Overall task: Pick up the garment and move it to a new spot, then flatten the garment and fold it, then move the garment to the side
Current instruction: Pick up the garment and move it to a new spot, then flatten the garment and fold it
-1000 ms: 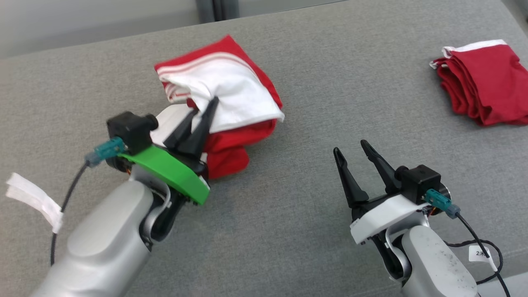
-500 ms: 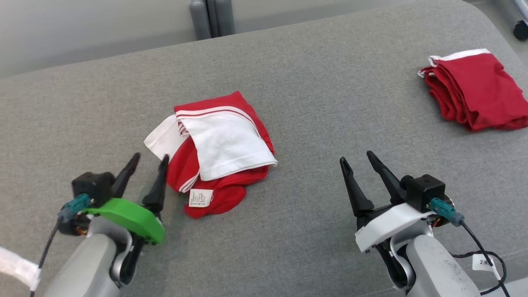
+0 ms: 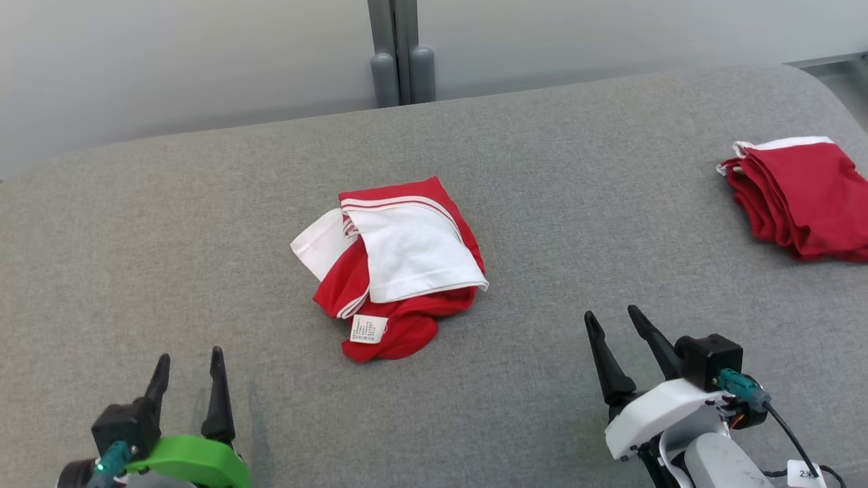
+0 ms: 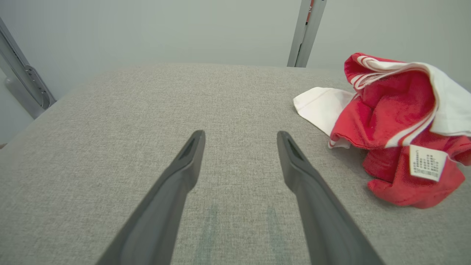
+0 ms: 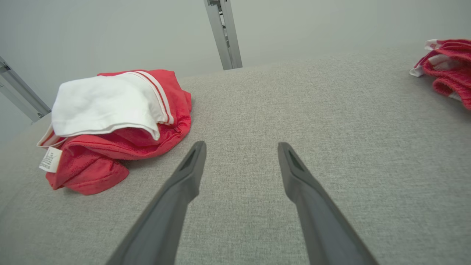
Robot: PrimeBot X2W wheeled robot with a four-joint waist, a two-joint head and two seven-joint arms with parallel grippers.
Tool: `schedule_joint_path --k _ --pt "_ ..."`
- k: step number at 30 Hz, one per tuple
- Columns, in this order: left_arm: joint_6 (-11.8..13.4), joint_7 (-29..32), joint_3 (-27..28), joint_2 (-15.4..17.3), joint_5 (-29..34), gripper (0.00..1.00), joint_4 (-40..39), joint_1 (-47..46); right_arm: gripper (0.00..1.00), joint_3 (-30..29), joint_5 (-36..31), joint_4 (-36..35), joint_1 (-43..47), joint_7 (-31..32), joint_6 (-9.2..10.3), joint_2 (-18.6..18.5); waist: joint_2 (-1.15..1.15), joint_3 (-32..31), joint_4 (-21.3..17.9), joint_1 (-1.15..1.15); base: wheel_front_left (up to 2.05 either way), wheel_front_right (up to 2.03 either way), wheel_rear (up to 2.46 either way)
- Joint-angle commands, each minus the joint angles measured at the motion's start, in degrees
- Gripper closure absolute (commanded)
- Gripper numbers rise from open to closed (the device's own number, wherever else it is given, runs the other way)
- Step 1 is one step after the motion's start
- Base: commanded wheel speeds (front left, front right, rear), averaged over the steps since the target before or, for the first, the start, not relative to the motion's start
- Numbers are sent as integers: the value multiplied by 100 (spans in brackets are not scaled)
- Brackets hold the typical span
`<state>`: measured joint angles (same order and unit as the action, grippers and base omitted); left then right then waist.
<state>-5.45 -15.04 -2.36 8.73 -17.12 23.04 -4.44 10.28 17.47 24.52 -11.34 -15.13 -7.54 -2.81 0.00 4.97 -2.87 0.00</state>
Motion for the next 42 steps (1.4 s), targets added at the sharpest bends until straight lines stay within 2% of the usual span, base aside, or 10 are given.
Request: schedule_joint_path --k 1,6,11,16,20,24,26,32,37,42 --pt "-51 -17 85 -91 118 0 -28 159 0 -2 -38 39 100 1 11 -20 0 -118 118 0 0 0 0" --pt "-164 -17 291 -359 329 0 -19 390 0 13 -56 75 189 1 11 -22 0 -98 176 0 0 0 0" --pt "-205 -17 330 -430 379 0 15 267 0 279 -46 35 -77 1 11 -20 0 46 233 0 0 0 0" --pt "-211 -17 86 -442 197 0 9 111 0 1330 303 -72 -734 1 10 -17 0 256 434 0 0 0 0" --pt "-213 -17 -167 -375 68 0 57 -11 0 2051 484 100 -1464 1 10 -30 0 411 683 0 0 0 0" --pt "-213 -17 -370 -338 -76 0 80 -152 0 2434 679 385 -2123 1 10 -23 0 579 980 0 0 0 0" --pt "-213 -17 -511 -324 -131 0 56 -220 0 2424 851 610 -2322 1 10 -30 0 648 1128 0 0 0 0" --pt "-212 -17 -689 -328 -276 0 -3 -358 0 2487 804 1346 -2791 1 10 -16 0 775 1405 0 0 0 0" --pt "-210 -17 -740 -344 -318 0 3 -397 0 2663 898 1667 -2959 2 10 -27 0 850 1497 0 0 0 0" --pt "-210 -17 -776 -345 -351 0 31 -455 0 2607 652 1884 -3057 1 10 -24 0 890 1542 0 0 0 0"
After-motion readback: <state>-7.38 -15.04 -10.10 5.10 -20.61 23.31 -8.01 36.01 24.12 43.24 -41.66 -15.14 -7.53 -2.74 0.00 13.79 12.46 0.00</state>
